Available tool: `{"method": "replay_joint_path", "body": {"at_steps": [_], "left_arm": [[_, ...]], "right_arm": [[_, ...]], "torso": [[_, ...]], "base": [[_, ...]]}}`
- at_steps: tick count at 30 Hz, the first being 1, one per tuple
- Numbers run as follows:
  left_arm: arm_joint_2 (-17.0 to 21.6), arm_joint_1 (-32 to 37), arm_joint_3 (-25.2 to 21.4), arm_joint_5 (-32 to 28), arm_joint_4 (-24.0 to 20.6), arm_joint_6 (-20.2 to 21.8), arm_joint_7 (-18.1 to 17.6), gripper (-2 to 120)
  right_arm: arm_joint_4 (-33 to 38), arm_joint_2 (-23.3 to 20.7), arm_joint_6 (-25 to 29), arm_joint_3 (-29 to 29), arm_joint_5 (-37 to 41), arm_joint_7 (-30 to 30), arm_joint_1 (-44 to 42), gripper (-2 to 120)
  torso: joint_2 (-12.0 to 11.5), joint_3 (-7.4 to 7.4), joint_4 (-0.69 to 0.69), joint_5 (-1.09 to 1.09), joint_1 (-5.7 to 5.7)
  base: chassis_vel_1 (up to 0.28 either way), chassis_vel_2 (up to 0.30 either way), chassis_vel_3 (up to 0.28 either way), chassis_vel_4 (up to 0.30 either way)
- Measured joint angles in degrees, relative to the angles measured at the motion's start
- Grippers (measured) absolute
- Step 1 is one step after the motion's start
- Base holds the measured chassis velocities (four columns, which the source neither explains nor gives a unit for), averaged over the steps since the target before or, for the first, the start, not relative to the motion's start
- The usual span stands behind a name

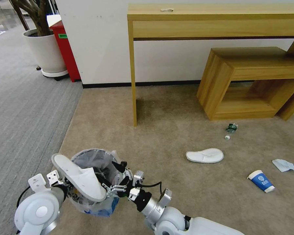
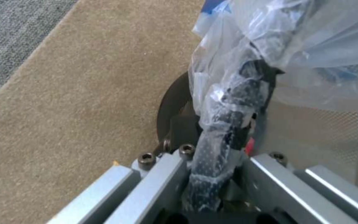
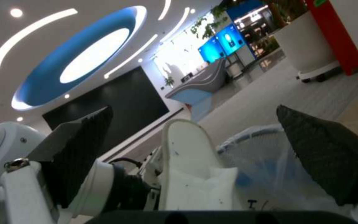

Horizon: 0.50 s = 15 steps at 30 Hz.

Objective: Pick up the trash bin and place the garbage on the floor into it.

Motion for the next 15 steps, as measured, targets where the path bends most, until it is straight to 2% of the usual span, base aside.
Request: {"method": "replay_joint_path", "body": {"at_steps": [9,12,14,15], "left_arm": [[2.2,0.6,-1.8,-3.6,-1.5,0.0,-1.8,0],[3.2,1.0,-2.5,-4.6,-2.2,0.0,-2.0,0],[4.1,1.1,-3.4,-7.9,-3.4,0.0,-3.4,0],[4.1,1.1,-3.4,-7.9,-3.4,0.0,-3.4,0]], "right_arm": [[1.3,-4.2,-0.2,4.5,0.1,1.0,-0.3,100],[1.7,-6.3,-0.4,7.6,0.1,2.0,-1.0,100],[2.2,-8.6,-0.6,11.9,-0.2,3.1,-2.3,100],[2.2,-8.6,-0.6,11.9,-0.2,3.1,-2.3,100]], "torso": [[0.0,0.00,0.00,0.00,0.00],[0.0,0.00,0.00,0.00,0.00],[0.0,0.00,0.00,0.01,0.00],[0.0,0.00,0.00,0.01,0.00]], "base": [[0.000,0.000,0.000,0.000],[0.000,0.000,0.000,0.000],[0.000,0.000,0.000,0.000],[0.000,0.000,0.000,0.000]]}}
